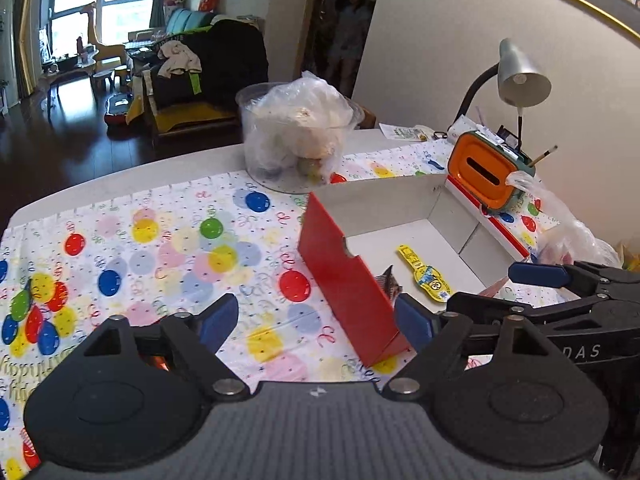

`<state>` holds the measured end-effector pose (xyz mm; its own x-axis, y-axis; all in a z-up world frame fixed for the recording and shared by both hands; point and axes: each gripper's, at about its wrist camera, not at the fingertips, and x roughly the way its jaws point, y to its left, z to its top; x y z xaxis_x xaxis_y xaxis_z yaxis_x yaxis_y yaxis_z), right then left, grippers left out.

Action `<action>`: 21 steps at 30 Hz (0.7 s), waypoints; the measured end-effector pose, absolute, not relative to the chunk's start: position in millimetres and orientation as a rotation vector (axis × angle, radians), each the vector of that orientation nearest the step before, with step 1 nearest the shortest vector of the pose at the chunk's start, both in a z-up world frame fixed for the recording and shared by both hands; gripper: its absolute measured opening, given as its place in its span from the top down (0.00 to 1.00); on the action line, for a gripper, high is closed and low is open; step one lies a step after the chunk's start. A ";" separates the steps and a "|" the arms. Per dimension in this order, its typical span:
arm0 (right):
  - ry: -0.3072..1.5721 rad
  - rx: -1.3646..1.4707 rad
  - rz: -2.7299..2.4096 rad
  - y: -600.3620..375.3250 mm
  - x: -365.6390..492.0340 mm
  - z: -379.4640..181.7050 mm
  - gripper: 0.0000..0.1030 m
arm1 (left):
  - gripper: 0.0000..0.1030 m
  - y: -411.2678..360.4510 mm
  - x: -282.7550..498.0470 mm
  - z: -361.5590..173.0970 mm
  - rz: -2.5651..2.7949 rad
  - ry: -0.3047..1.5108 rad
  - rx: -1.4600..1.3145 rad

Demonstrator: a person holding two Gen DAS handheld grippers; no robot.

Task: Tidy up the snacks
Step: 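Withdraw both tools from the box back to the snack pile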

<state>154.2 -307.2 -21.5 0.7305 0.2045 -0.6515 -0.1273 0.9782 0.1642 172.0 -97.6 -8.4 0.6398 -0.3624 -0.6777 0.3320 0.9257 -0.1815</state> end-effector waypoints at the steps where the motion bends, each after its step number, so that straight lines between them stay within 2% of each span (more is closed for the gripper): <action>1: 0.725 0.110 0.185 -301.7 149.9 -20.6 0.00 | 0.16 -92.1 169.6 -7.6 -0.397 0.775 -0.044; 3: 0.718 0.104 0.191 -292.5 145.0 -18.6 0.00 | 0.06 -80.9 165.8 -6.7 -0.388 0.764 -0.050; 5: 0.711 0.101 0.198 -283.2 142.3 -17.2 0.00 | 0.02 -66.9 162.6 -6.7 -0.378 0.755 -0.074; 21: 0.727 0.043 0.276 -212.2 126.7 -31.3 0.00 | 0.01 41.8 128.1 -24.2 -0.248 0.749 -0.103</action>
